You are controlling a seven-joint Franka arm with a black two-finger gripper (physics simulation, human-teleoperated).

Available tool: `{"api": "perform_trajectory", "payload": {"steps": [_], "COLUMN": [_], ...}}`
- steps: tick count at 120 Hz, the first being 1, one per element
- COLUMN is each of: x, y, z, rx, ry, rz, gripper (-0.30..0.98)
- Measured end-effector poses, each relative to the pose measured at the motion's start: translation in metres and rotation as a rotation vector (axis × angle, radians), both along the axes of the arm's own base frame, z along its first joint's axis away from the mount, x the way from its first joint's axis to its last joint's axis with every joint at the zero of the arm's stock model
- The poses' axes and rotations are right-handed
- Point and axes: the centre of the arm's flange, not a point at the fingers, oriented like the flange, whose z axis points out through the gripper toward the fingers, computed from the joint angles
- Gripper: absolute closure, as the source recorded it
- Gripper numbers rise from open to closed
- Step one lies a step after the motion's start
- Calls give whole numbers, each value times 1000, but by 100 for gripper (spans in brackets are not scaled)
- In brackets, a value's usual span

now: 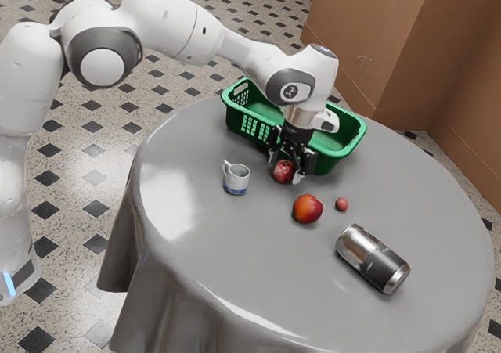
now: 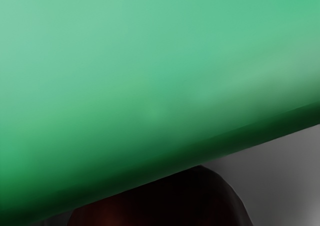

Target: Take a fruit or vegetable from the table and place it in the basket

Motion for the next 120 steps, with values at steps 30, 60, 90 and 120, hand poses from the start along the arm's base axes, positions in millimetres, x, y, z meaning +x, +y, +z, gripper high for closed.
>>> {"api": "perform_trajectory", "payload": {"steps": [30, 60, 90, 120], "x": [1, -8, -40, -23], "y": [-1, -6, -4, 95], "z": [-5, 18, 113, 157], "rx": [-8, -3, 9, 40], "ry": [8, -16, -110, -116], "rz": [3, 1, 0, 125], "gripper": [27, 33, 33, 32]}}
